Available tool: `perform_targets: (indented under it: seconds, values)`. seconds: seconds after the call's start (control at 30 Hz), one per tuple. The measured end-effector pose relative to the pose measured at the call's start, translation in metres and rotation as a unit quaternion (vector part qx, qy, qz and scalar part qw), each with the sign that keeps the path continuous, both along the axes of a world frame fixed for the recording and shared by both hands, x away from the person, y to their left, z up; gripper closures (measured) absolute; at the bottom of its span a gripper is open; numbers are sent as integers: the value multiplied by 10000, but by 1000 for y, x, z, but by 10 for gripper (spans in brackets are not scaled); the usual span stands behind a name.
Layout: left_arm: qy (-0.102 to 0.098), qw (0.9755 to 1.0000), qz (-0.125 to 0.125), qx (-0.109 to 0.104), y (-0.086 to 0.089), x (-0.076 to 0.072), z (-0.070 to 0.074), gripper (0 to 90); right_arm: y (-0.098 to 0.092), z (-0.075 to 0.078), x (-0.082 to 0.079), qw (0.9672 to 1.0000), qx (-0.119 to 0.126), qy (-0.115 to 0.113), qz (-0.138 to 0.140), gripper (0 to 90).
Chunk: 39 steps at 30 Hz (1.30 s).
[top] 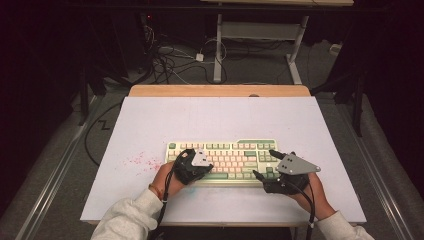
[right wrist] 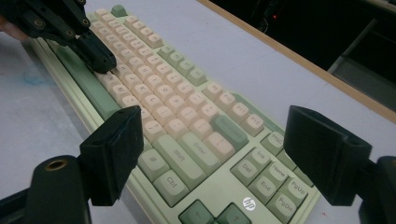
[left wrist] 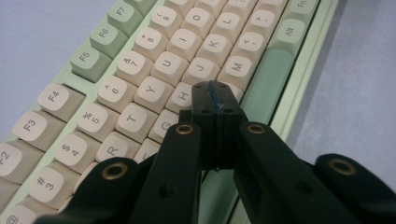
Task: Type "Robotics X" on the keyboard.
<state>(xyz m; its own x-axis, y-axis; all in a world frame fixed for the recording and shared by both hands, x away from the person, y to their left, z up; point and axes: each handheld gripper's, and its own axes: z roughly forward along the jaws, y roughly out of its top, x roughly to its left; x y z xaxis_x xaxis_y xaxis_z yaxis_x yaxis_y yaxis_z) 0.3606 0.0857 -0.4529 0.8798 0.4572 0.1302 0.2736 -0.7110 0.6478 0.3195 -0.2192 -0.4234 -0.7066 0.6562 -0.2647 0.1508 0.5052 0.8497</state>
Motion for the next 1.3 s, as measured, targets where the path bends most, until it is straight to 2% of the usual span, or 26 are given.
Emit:
perform_targets:
  seconds: [0.1, 0.47, 0.5, 0.63, 0.77, 0.83, 0.87, 1.0, 1.1, 1.13, 1.23, 1.3]
  values:
    - [-134, 9999, -18, -58, 1, -3, 4, 876, 0, 0, 0, 10000, 19, 2, -11, 208]
    - [-375, 9987, 83, -330, 12, -6, 16, 873, -3, 3, 0, 10000, 61, -40, -48, 211]
    - [-404, 9986, 83, -341, 13, -7, 17, 831, -3, 3, 0, 10000, 54, -47, -55, 211]
    - [-528, 9976, 126, -420, 18, -9, 19, 824, -3, 2, 0, 10000, 34, -46, -60, 212]
    - [-662, 9962, 103, -548, 23, -11, 21, 733, -2, 1, 0, 10000, 5, -51, -52, 211]
    - [-797, 9954, 142, -513, 25, -12, 21, 621, -2, 1, 0, 10000, 14, -33, -64, 216]
    - [-804, 9953, 173, -516, 26, -12, 21, 576, -2, 0, 0, 10000, 13, -32, -54, 218]
    - [-859, 9941, 150, -642, 29, -14, 21, 460, -1, -1, 0, 10000, -1, -15, -35, 226]
    - [-1112, 9918, 289, -561, 28, -19, 19, 320, -1, -1, 0, 10000, -12, -13, -27, 227]
    - [-1119, 9915, 264, -601, 29, -20, 19, 302, -1, -1, 0, 10000, -12, -10, -28, 227]
    - [-1261, 9889, 399, -676, 31, -23, 19, 216, -1, -2, 1, 10000, -3, -5, -20, 245]
    - [-1327, 9872, 446, -767, 35, -25, 20, 212, -1, -2, 1, 10000, -10, -5, -1, 293]
